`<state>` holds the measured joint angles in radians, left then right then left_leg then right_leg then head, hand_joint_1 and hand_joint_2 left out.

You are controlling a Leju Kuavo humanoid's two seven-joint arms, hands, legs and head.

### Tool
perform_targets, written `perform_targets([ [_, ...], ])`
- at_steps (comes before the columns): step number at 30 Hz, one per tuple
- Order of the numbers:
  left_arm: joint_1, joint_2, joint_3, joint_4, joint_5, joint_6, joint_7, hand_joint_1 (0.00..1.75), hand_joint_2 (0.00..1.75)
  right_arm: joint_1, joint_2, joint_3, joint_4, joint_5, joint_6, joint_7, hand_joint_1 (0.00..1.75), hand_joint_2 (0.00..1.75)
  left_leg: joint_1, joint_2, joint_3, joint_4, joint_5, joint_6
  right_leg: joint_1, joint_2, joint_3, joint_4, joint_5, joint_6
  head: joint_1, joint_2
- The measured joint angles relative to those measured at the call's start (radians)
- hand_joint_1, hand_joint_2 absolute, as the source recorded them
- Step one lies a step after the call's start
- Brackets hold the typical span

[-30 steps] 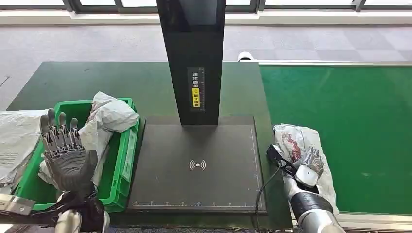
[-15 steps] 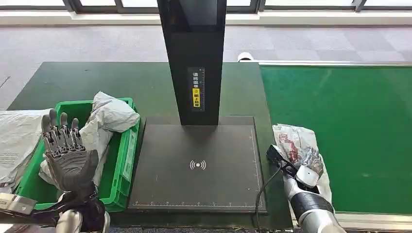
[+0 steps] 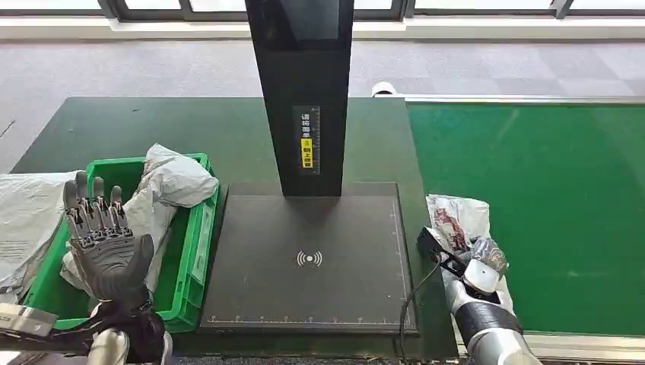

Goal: Moved the parcel from conveyor to table for the left to box.

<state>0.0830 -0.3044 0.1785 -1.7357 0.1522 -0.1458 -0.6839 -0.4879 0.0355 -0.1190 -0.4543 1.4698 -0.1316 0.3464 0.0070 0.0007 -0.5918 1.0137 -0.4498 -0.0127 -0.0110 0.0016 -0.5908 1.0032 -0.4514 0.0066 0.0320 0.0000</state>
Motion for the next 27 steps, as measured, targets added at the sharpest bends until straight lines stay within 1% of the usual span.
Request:
perform_targets([
  [3, 0.002, 0.000, 0.001, -0.012, 0.002, 0.007, -0.004, 0.00, 1.75, 0.011, 0.001, 0.000, -0.044, 0.001, -0.122, 0.000, 1.75, 1.75, 0.000, 0.000, -0.001, 0.000, 0.000, 0.000, 0.000, 0.000, -0.001, 0.000, 0.000, 0.000, 0.000, 0.000],
  [8, 0.002, 0.000, 0.002, -0.015, 0.003, 0.005, -0.003, 0.00, 1.75, 0.032, 0.001, -0.006, -0.124, 0.006, -0.119, 0.010, 1.75, 1.75, 0.000, -0.001, -0.002, 0.000, 0.000, 0.000, 0.000, 0.000, -0.002, 0.000, 0.000, 0.000, 0.000, 0.000],
  [13, 0.002, 0.000, 0.002, -0.015, 0.003, 0.003, -0.001, 0.00, 1.75, 0.047, 0.002, -0.007, -0.160, 0.006, -0.123, 0.009, 1.75, 1.75, 0.000, 0.000, -0.002, 0.000, 0.000, 0.000, 0.000, 0.000, -0.002, 0.000, 0.000, 0.000, 0.000, 0.000],
  [16, 0.002, 0.000, 0.002, -0.015, 0.003, 0.003, -0.001, 0.00, 1.75, 0.053, 0.003, -0.013, -0.170, 0.011, -0.159, -0.003, 1.75, 1.75, 0.000, 0.000, -0.002, 0.000, 0.000, 0.000, 0.000, 0.000, -0.002, 0.000, 0.000, 0.000, 0.000, 0.000],
  [18, 0.003, 0.000, 0.002, -0.017, 0.003, 0.003, 0.000, 0.00, 1.75, 0.057, 0.006, -0.016, -0.187, 0.011, -0.203, -0.014, 1.75, 1.75, 0.000, 0.000, -0.002, 0.000, 0.000, 0.000, 0.000, 0.000, -0.002, 0.000, 0.000, 0.000, 0.000, 0.000],
  [19, 0.003, 0.000, 0.002, -0.020, 0.003, 0.003, 0.000, 0.00, 1.75, 0.065, 0.008, -0.018, -0.204, 0.010, -0.232, -0.028, 1.75, 1.75, 0.000, 0.000, -0.002, 0.000, 0.000, 0.000, 0.000, 0.000, -0.002, 0.000, 0.000, 0.000, 0.000, 0.000],
  [22, 0.005, 0.000, 0.003, -0.034, 0.005, 0.011, 0.003, 0.00, 1.75, 0.102, 0.026, -0.032, -0.326, -0.008, -0.382, -0.124, 1.75, 1.75, 0.000, -0.001, -0.002, 0.000, 0.000, 0.000, 0.000, 0.000, -0.003, 0.001, 0.000, 0.000, 0.000, 0.000],
  [26, 0.006, -0.001, 0.003, -0.039, 0.008, 0.012, 0.005, 0.00, 1.75, 0.159, 0.053, -0.033, -0.499, -0.028, -0.472, -0.219, 1.75, 1.75, 0.000, -0.001, -0.003, 0.000, 0.000, 0.000, 0.000, 0.000, -0.003, 0.000, 0.000, 0.000, 0.000, 0.000],
  [27, 0.006, -0.001, 0.003, -0.039, 0.008, 0.012, 0.005, 0.00, 1.75, 0.180, 0.063, -0.034, -0.562, -0.042, -0.508, -0.258, 1.75, 1.75, 0.000, -0.001, -0.003, 0.000, 0.000, 0.000, 0.000, 0.000, -0.003, 0.000, -0.001, 0.000, 0.000, 0.000],
])
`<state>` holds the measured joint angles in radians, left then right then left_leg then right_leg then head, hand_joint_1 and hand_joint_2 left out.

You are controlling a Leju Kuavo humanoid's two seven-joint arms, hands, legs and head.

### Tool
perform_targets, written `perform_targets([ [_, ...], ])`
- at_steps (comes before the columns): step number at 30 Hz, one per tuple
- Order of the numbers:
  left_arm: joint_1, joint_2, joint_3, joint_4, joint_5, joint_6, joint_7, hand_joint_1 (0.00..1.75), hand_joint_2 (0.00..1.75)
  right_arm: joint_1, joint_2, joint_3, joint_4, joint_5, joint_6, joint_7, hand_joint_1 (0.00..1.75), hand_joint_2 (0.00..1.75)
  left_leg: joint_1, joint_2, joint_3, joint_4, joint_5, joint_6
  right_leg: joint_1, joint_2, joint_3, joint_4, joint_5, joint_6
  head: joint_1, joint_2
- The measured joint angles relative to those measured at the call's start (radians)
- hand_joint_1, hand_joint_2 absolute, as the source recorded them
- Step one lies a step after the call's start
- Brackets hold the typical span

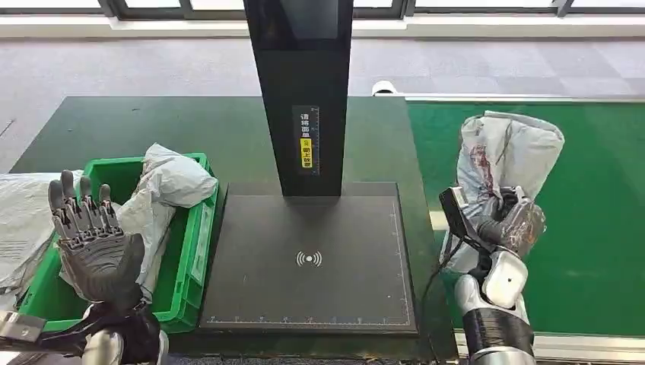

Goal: Moved the parcel from conveyor to table for the left to box.

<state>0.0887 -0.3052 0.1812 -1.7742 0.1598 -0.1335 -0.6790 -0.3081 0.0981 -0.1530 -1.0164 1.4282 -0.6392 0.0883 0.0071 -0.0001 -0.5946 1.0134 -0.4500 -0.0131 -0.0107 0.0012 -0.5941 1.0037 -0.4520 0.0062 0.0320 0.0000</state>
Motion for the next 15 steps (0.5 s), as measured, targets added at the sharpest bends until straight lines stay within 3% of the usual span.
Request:
perform_targets([
  [5, -0.001, 0.000, 0.000, 0.001, 0.000, -0.003, 0.002, 0.00, 1.75, 0.061, 0.048, -0.002, -0.209, -0.060, -0.061, -0.173, 1.75, 1.75, 0.000, 0.001, 0.000, 0.000, 0.000, -0.001, 0.000, 0.001, -0.002, 0.000, 0.000, 0.000, 0.000, 0.000],
  [11, -0.003, 0.000, -0.002, 0.013, 0.000, -0.021, 0.005, 0.00, 1.75, 0.128, 0.158, -0.032, -0.442, -0.148, -0.062, -0.544, 1.75, 1.75, 0.000, 0.001, 0.000, 0.000, 0.000, -0.001, 0.000, 0.002, -0.002, 0.000, 0.000, 0.000, 0.000, 0.000],
  [15, -0.004, 0.000, -0.002, 0.023, -0.002, -0.030, 0.005, 0.00, 1.75, 0.147, 0.200, -0.035, -0.519, -0.182, -0.062, -0.582, 1.75, 1.75, 0.000, 0.001, -0.001, 0.000, 0.000, -0.001, 0.000, 0.002, -0.002, 0.000, 0.000, 0.000, 0.000, 0.000],
])
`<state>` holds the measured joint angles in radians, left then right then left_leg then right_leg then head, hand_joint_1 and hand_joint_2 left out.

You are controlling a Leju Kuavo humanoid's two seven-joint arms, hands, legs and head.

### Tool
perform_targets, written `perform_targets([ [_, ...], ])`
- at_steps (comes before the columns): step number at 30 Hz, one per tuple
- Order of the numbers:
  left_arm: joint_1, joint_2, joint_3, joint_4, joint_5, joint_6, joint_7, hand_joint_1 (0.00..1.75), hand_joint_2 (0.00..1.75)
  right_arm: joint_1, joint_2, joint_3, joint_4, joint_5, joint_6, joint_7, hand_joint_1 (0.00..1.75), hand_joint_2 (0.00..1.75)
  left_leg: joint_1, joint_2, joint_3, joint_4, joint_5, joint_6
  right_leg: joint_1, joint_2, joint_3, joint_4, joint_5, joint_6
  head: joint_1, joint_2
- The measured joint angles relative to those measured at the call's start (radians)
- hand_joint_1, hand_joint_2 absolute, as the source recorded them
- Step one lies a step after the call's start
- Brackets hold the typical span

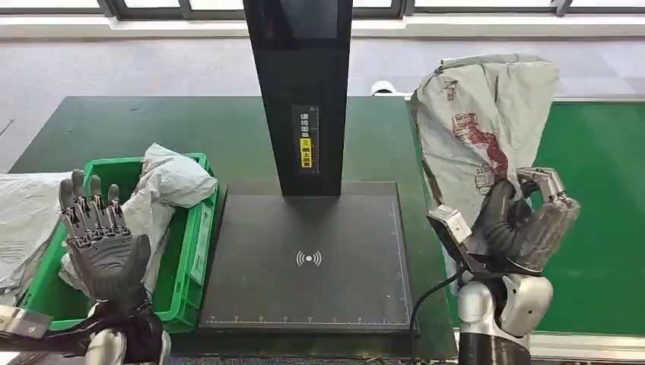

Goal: Moved the parcel from conveyor to table for the left to box.

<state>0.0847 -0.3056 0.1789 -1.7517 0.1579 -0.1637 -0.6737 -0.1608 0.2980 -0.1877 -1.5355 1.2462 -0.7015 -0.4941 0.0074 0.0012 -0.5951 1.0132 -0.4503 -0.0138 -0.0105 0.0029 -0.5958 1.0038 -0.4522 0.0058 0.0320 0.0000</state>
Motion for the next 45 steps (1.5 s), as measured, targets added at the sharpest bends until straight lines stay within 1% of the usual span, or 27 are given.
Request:
perform_targets([
  [2, -0.002, 0.000, -0.003, 0.008, -0.001, -0.009, 0.000, 0.00, 1.75, 0.016, 0.002, 0.034, 0.000, -0.084, 0.017, -0.021, 1.75, 1.75, 0.000, 0.000, 0.000, 0.000, 0.000, 0.000, 0.000, 0.000, 0.000, 0.000, 0.000, 0.000, 0.000, 0.000],
  [5, -0.006, 0.001, -0.008, 0.022, -0.002, -0.021, -0.001, 0.00, 1.75, 0.026, -0.016, 0.161, 0.004, -0.185, 0.086, -0.023, 1.75, 1.75, 0.000, 0.002, 0.000, 0.000, 0.000, 0.000, 0.000, 0.001, -0.001, 0.000, 0.000, 0.000, 0.000, 0.000],
  [7, -0.007, 0.002, -0.009, 0.030, -0.002, -0.026, -0.003, 0.00, 1.75, 0.030, -0.025, 0.229, 0.008, -0.214, 0.106, -0.021, 1.75, 1.75, 0.000, 0.002, 0.000, 0.000, 0.000, 0.000, 0.000, 0.001, -0.001, 0.000, 0.000, 0.000, 0.000, 0.000],
  [10, -0.008, 0.003, -0.010, 0.040, -0.003, -0.029, -0.006, 0.00, 1.75, 0.035, -0.039, 0.287, 0.010, -0.237, 0.113, -0.021, 1.75, 1.75, 0.000, 0.002, 0.000, 0.000, 0.000, 0.000, 0.000, 0.001, -0.001, 0.000, 0.000, 0.000, 0.000, 0.000],
  [15, -0.016, 0.003, -0.017, 0.055, -0.003, -0.040, -0.010, 0.00, 1.75, 0.035, -0.062, 0.382, 0.029, -0.313, 0.216, -0.063, 1.75, 1.75, 0.000, 0.002, 0.000, 0.000, 0.000, 0.000, 0.000, 0.001, -0.001, 0.000, 0.000, 0.000, 0.000, 0.000],
  [18, -0.018, 0.003, -0.019, 0.059, -0.004, -0.045, -0.010, 0.00, 1.75, 0.035, -0.068, 0.437, 0.046, -0.319, 0.231, -0.064, 1.75, 1.75, 0.000, 0.002, 0.000, 0.000, 0.000, 0.000, 0.000, 0.001, -0.002, 0.000, 0.000, 0.000, 0.000, 0.000],
  [29, -0.021, 0.004, -0.021, 0.063, -0.005, -0.045, -0.010, 0.00, 1.75, 0.034, -0.084, 0.480, 0.071, -0.320, 0.231, -0.065, 1.75, 1.75, 0.000, 0.002, 0.000, 0.000, 0.000, 0.000, 0.000, 0.001, -0.001, 0.000, 0.000, 0.000, 0.000, 0.000],
  [43, -0.022, 0.004, -0.022, 0.063, -0.007, -0.045, -0.010, 0.00, 1.75, 0.034, -0.092, 0.483, 0.076, -0.319, 0.233, -0.064, 1.75, 1.75, 0.000, 0.002, -0.001, 0.000, 0.000, 0.000, 0.000, 0.001, -0.001, 0.000, 0.000, 0.000, 0.000, 0.000],
  [44, -0.022, 0.004, -0.023, 0.063, -0.007, -0.045, -0.010, 0.00, 1.75, 0.031, -0.092, 0.485, 0.079, -0.313, 0.265, -0.054, 1.75, 1.75, 0.000, 0.002, -0.001, 0.000, 0.000, 0.000, 0.000, 0.001, -0.001, 0.000, 0.000, 0.000, 0.000, 0.000],
  [45, -0.024, 0.005, -0.024, 0.064, -0.008, -0.045, -0.010, 0.00, 1.75, 0.020, -0.092, 0.496, 0.101, -0.301, 0.321, -0.040, 1.75, 1.75, 0.000, 0.002, -0.001, 0.000, 0.000, 0.000, 0.000, 0.001, -0.001, 0.000, 0.000, 0.000, 0.000, 0.000],
])
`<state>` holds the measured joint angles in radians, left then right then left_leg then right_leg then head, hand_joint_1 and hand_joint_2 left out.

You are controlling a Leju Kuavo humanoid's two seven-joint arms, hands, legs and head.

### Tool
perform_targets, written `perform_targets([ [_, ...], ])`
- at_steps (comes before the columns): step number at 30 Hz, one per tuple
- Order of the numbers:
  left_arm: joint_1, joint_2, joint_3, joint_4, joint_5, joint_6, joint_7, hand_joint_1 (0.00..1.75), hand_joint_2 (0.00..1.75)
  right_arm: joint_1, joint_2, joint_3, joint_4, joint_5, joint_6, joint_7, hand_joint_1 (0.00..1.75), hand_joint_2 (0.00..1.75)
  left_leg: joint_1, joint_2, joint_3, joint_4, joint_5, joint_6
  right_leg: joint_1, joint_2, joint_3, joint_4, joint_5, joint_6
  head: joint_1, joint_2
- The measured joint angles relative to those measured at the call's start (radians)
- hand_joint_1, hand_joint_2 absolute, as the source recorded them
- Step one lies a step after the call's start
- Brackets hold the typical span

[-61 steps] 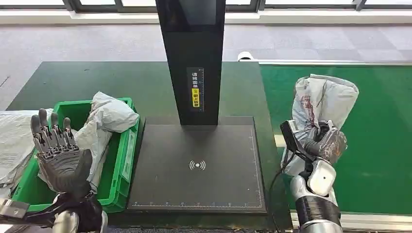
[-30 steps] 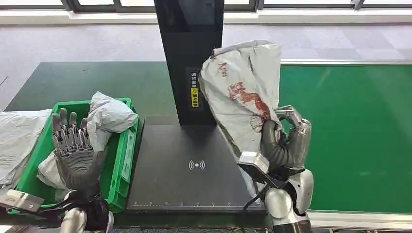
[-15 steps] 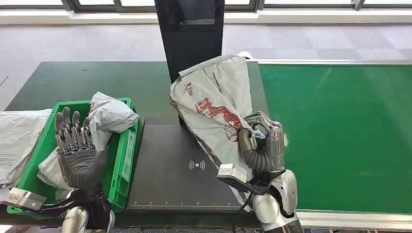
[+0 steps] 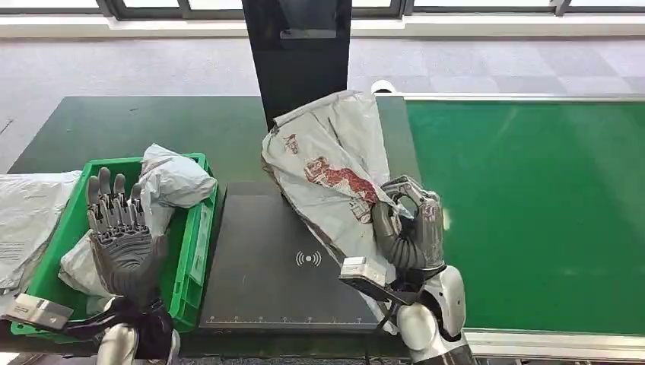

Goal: Moved the parcel from conveyor to table for the left to box.

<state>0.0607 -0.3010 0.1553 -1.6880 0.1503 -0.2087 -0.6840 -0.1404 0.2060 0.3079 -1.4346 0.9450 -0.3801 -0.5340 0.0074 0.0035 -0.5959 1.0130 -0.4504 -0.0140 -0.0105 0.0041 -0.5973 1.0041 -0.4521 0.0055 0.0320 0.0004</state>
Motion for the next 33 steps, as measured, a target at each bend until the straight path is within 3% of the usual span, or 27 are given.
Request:
perform_targets([
  [2, -0.013, 0.001, -0.005, 0.003, -0.001, 0.006, 0.001, 0.00, 1.75, -0.024, 0.000, 0.033, 0.065, 0.013, 0.047, 0.002, 1.75, 1.75, 0.000, 0.001, 0.000, 0.000, 0.000, 0.000, 0.000, 0.000, 0.000, 0.000, 0.000, 0.000, 0.000, 0.000],
  [8, -0.023, 0.003, -0.012, 0.007, -0.002, 0.010, 0.002, 0.00, 1.75, -0.046, 0.001, 0.078, 0.158, 0.007, 0.039, 0.000, 1.75, 1.75, 0.000, -0.002, 0.000, 0.000, 0.001, 0.000, 0.000, -0.002, 0.000, 0.000, 0.000, 0.000, 0.000, 0.000],
  [24, -0.028, 0.005, -0.018, 0.008, -0.002, 0.011, 0.002, 0.00, 1.75, -0.059, 0.001, 0.093, 0.215, 0.006, 0.035, 0.000, 1.75, 1.75, 0.000, -0.002, 0.000, 0.000, 0.000, 0.000, 0.000, -0.001, 0.000, 0.000, 0.000, 0.000, 0.000, 0.000],
  [25, -0.028, 0.005, -0.019, 0.008, -0.002, 0.011, 0.002, 0.00, 1.75, -0.060, 0.001, 0.093, 0.217, 0.007, 0.035, 0.000, 0.00, 1.75, 0.000, -0.002, 0.000, 0.000, 0.000, 0.000, 0.000, -0.001, 0.000, 0.000, 0.000, 0.000, 0.000, 0.000],
  [33, -0.028, 0.005, -0.019, 0.007, 0.018, 0.032, -0.010, 0.00, 1.75, -0.098, 0.001, 0.093, 0.296, -0.061, -0.019, 0.004, 0.00, 1.75, 0.000, -0.001, 0.000, 0.000, 0.000, 0.000, 0.000, -0.001, 0.000, 0.000, 0.000, 0.000, 0.000, 0.000],
])
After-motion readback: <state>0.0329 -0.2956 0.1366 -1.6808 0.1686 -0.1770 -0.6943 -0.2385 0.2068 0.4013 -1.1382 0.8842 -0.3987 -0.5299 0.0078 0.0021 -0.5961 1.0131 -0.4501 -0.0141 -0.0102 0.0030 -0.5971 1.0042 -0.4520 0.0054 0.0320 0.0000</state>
